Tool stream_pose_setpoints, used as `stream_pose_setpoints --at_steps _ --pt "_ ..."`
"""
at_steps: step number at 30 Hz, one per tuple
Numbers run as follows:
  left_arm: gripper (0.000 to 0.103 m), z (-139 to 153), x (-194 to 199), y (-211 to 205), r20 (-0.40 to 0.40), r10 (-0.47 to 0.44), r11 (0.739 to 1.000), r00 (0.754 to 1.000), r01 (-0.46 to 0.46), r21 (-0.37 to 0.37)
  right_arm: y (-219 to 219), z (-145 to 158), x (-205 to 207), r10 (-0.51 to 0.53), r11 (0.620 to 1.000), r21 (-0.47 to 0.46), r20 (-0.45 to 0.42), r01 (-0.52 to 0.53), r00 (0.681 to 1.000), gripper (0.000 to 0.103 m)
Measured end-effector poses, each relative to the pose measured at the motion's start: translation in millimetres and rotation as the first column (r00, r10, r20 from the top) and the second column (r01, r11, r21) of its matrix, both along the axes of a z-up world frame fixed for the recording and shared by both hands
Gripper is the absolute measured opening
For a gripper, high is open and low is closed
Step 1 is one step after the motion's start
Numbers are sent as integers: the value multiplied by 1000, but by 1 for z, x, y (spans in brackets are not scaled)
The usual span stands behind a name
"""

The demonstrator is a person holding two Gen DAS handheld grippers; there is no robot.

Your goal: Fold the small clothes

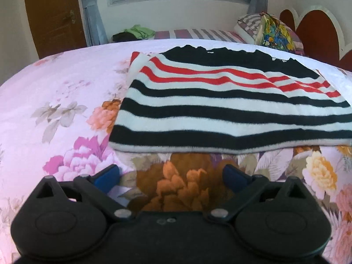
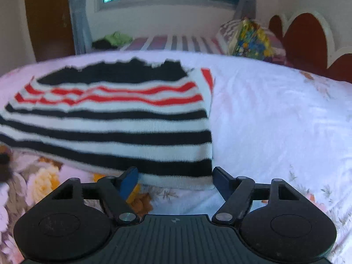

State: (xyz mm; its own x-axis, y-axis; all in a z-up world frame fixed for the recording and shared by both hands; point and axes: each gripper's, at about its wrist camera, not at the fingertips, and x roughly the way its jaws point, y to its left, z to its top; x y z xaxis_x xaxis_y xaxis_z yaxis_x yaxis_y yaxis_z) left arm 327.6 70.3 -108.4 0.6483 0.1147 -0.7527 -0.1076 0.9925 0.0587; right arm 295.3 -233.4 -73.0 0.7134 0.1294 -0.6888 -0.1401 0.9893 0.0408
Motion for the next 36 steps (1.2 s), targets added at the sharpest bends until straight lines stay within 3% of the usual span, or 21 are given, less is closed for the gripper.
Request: stream_pose_setpoints --at_steps 6,7,8,9,10,12,14,17,18,19,21,23,27,33,36 --pt "96 3 -4 1 0 16 1000 1000 -16 -24 12 20 -11 40 999 30 52 -42 998 74" --pt "87 4 -1 2 10 28 998 1000 -28 -54 17 24 -13 50 998 35 59 -53 997 74" --pt "75 7 -4 6 38 55 990 998 -50 -129 21 26 -14 58 997 38 63 -61 996 74" --pt "72 9 -5 11 62 86 971 994 -69 -231 24 28 -14 68 997 40 65 -70 996 74" --pt "72 9 -6 17 69 128 937 989 -97 -336 26 29 -14 79 996 45 65 -82 995 74" --pt "72 3 -12 33 61 251 811 966 -175 -559 31 31 -14 96 994 53 70 -99 993 74" --pt "71 -6 -16 43 38 332 690 942 -215 -691 35 33 -14 109 992 61 72 -113 991 74" --pt "64 -15 -11 53 35 391 622 920 -236 -747 38 36 -11 136 985 94 81 -143 987 74" --pt "62 -18 -7 57 34 406 604 913 -241 -759 41 37 -9 142 984 96 88 -150 986 64" --pt "60 -21 -1 62 30 422 579 906 -244 -778 43 38 -7 146 983 97 90 -155 985 45" --pt "57 -27 9 72 31 452 540 892 -245 -805 47 38 0 154 979 122 88 -164 984 19" --pt "44 -33 21 80 28 481 509 876 -253 -823 52 37 9 157 974 153 85 -169 984 16" --pt "25 -42 39 90 8 524 477 852 -286 -831 62 34 33 176 957 222 70 -187 982 12" --pt "15 -39 52 91 16 516 504 856 -288 -814 97 18 78 233 939 250 47 -237 971 6" --pt "13 -20 48 89 55 503 529 863 -256 -809 115 8 94 264 937 232 16 -261 964 6"
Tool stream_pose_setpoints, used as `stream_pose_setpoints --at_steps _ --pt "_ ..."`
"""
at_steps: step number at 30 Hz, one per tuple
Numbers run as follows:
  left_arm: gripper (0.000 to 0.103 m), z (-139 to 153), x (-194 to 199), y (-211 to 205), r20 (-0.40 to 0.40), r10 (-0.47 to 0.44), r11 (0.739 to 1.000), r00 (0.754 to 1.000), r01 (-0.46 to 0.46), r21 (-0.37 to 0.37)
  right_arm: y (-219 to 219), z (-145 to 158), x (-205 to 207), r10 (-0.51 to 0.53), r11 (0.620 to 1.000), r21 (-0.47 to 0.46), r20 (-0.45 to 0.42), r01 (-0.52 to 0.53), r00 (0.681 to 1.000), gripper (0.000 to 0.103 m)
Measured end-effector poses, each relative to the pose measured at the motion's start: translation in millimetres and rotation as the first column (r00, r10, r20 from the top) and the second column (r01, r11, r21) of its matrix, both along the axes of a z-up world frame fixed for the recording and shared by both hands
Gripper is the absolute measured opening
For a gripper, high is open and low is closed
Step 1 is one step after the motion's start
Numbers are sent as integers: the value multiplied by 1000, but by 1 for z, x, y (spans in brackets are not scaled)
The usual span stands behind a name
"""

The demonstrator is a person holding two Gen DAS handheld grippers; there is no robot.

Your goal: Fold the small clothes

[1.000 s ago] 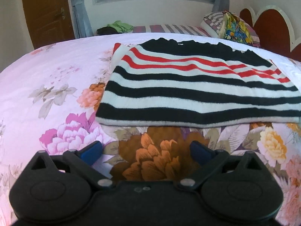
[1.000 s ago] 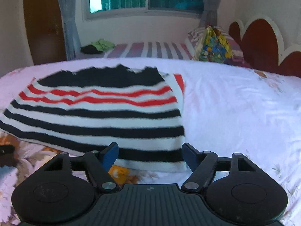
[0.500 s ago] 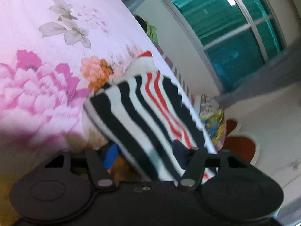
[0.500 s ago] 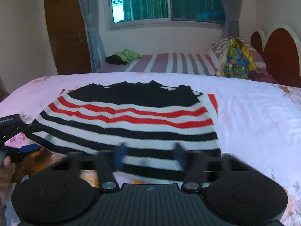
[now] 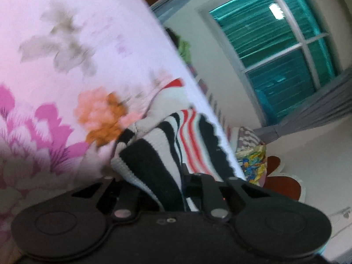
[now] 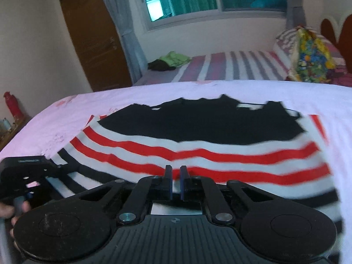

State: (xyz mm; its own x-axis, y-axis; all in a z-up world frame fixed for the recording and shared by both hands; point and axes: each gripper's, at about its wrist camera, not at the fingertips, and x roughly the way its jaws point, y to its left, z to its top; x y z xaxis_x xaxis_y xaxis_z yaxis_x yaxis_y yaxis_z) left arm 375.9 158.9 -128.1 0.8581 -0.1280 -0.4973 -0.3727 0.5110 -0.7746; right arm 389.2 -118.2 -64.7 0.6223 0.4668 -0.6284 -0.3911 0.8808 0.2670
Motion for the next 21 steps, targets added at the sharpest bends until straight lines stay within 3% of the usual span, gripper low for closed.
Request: stream_pose_setpoints --at_steps 2,3,5,7,11,15,18,21 --pt "13 14 -9 1 77 -3 1000 997 4 -13 9 -16 7 15 998 -58 -43 -18 999 5" --pt "13 14 -10 2 78 -9 1000 997 8 18 7 -21 3 20 998 -56 -14 -20 1000 3" --pt "13 -10 -5 7 -30 -2 1000 1000 2 -8 7 -22 2 14 998 -58 -7 -15 1000 2" --pt "13 -24 -6 15 -13 2 997 1000 -3 -73 5 -22 4 13 999 -51 -21 -14 1000 2" --pt "13 -16 -1 13 -32 -1 998 999 -1 -69 1 -24 5 3 1000 -23 -33 -4 999 2" --pt "13 18 9 2 15 -66 997 998 65 51 2 -23 10 -7 1000 -6 -47 7 999 3" --pt "12 38 19 -23 14 -114 986 993 112 123 -10 -23 14 -43 996 79 -100 51 994 3" --pt "12 68 33 -51 23 -169 962 985 160 222 -41 -12 11 -139 966 195 -152 167 979 3"
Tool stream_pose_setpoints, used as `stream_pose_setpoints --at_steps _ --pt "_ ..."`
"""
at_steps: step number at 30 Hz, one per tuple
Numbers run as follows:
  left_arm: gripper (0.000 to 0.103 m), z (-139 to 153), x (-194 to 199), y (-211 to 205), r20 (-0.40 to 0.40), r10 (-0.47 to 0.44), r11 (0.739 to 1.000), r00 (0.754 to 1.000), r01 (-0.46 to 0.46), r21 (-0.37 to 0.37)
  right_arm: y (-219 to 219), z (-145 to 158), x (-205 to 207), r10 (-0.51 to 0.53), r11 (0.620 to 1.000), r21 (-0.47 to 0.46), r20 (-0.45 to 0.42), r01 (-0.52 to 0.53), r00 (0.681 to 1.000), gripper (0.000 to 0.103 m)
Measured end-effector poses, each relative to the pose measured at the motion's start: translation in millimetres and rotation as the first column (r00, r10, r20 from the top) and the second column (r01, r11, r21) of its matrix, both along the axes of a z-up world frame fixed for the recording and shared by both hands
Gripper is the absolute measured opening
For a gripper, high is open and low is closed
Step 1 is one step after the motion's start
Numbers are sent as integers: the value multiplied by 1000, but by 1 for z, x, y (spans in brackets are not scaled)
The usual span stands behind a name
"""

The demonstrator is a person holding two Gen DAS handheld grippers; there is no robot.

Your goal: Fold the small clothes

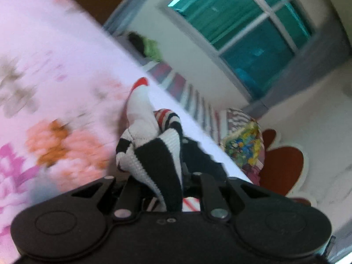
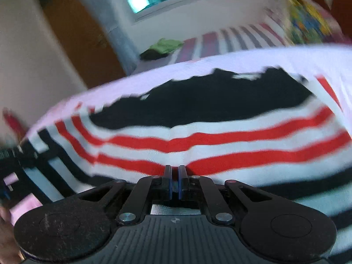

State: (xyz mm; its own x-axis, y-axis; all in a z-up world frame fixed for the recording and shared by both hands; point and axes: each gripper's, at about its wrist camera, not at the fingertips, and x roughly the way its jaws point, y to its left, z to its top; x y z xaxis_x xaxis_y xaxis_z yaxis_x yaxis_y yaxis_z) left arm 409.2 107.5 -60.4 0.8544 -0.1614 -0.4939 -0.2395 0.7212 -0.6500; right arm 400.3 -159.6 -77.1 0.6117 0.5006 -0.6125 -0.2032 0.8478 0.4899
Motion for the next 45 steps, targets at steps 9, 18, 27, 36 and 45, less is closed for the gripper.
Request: stream_pose_setpoints --at_steps 9,18,27,36,45 --pt "12 37 32 -133 -38 -343 889 939 337 309 -125 28 -29 -220 966 137 -6 218 976 3" --pt "82 -12 35 -258 -250 -600 638 760 643 423 -189 50 -59 -308 934 180 -31 308 951 6" --pt "75 22 0 -136 -9 -518 835 855 508 210 -171 67 -49 -179 958 232 25 169 983 77" --pt "55 -40 48 -69 -182 -382 913 906 401 78 -136 24 -8 -51 965 250 -140 85 989 66" --pt "74 -48 53 -70 -195 -366 921 910 385 65 -113 9 8 23 975 220 -196 21 980 57"
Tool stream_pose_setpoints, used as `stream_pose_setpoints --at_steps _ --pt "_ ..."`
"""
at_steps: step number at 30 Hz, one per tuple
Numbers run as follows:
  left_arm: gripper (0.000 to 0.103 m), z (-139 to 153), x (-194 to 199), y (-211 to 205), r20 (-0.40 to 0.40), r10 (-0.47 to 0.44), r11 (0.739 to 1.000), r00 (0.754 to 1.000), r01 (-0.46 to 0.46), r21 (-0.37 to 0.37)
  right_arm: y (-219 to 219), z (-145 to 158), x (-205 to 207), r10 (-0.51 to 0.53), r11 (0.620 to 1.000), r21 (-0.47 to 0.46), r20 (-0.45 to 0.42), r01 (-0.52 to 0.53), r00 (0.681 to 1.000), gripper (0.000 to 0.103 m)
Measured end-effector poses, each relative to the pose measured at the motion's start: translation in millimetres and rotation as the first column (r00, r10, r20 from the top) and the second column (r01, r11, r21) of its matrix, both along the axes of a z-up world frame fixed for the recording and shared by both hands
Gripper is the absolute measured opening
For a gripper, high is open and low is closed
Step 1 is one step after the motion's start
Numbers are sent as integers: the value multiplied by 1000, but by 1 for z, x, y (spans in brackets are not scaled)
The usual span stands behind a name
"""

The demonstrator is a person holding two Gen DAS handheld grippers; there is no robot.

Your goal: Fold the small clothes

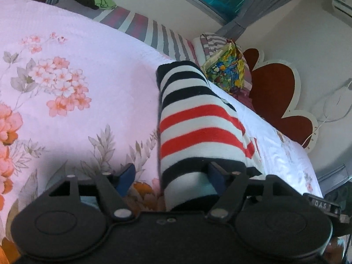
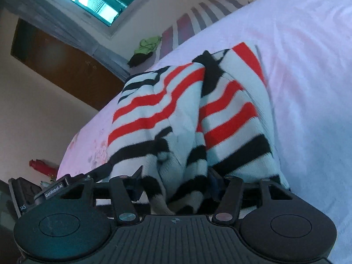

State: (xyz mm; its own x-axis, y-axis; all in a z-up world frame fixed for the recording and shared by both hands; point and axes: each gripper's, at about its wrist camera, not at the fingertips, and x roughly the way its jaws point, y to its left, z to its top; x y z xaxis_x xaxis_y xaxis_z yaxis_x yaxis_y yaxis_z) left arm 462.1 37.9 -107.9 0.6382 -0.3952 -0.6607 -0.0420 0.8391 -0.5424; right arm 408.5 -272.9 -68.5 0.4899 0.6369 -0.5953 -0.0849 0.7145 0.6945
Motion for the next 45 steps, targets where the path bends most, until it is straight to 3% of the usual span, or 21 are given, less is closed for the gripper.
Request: stream_pose_setpoints --at_steps 5,6,7,9,10,12,15,18,21,24,26,28,30,32,35,36,38,40,42,45 --pt "78 1 -8 3 6 0 1000 1000 0 -4 14 15 0 37 997 -71 43 -34 998 57" --pt "80 1 -8 3 6 2 1000 1000 -2 -3 19 18 -1 40 993 -117 55 -33 998 52" --pt "81 1 -8 5 4 4 1000 1000 -4 -1 24 19 -2 44 986 -166 64 -33 997 41" --pt "76 8 -8 16 34 52 999 998 -51 -17 32 18 1 57 973 -227 81 -37 995 36" --pt "69 9 -8 24 41 96 995 994 -95 -35 34 18 -1 59 970 -240 94 -35 994 34" --pt "62 6 1 36 17 117 990 993 -115 -82 42 20 -4 79 954 -297 128 -38 989 32" --pt "56 0 17 20 -44 4 999 999 -2 35 57 26 -12 135 910 -414 220 -33 966 23" --pt "53 11 16 8 -5 -14 998 1000 14 68 66 38 -26 155 870 -492 314 21 937 22" --pt "53 25 13 -5 49 -50 997 998 46 65 54 58 -39 130 885 -460 394 73 910 22" --pt "56 28 15 -38 69 -134 976 989 120 179 42 51 -41 116 863 -493 402 108 908 22" --pt "60 20 22 -62 29 -171 947 985 156 283 32 29 -31 75 858 -501 338 111 938 22" --pt "69 19 23 -74 38 -176 926 984 152 347 14 5 -22 15 898 -429 243 93 970 22" --pt "70 23 22 -80 43 -204 902 978 170 397 -1 -5 -22 -55 936 -329 207 123 977 22" --pt "71 23 21 -80 46 -219 890 975 180 419 -3 -5 -23 -86 944 -298 196 143 977 22" --pt "74 24 18 -83 55 -235 868 970 185 461 -12 0 -22 -153 946 -258 175 195 973 33" --pt "74 26 20 -84 61 -237 861 970 181 475 -17 5 -26 -198 937 -254 183 241 963 45" --pt "69 36 7 -76 99 -226 863 969 152 482 -25 30 -43 -246 905 -283 260 318 934 48" --pt "67 43 -10 -68 126 -226 875 966 145 462 -22 52 -57 -214 890 -317 343 328 915 48" --pt "65 45 -28 -63 126 -228 883 965 150 444 -9 71 -72 -116 892 -351 432 285 894 44" --pt "65 40 -41 -64 110 -227 892 968 161 423 21 70 -77 29 834 -505 444 224 895 43"
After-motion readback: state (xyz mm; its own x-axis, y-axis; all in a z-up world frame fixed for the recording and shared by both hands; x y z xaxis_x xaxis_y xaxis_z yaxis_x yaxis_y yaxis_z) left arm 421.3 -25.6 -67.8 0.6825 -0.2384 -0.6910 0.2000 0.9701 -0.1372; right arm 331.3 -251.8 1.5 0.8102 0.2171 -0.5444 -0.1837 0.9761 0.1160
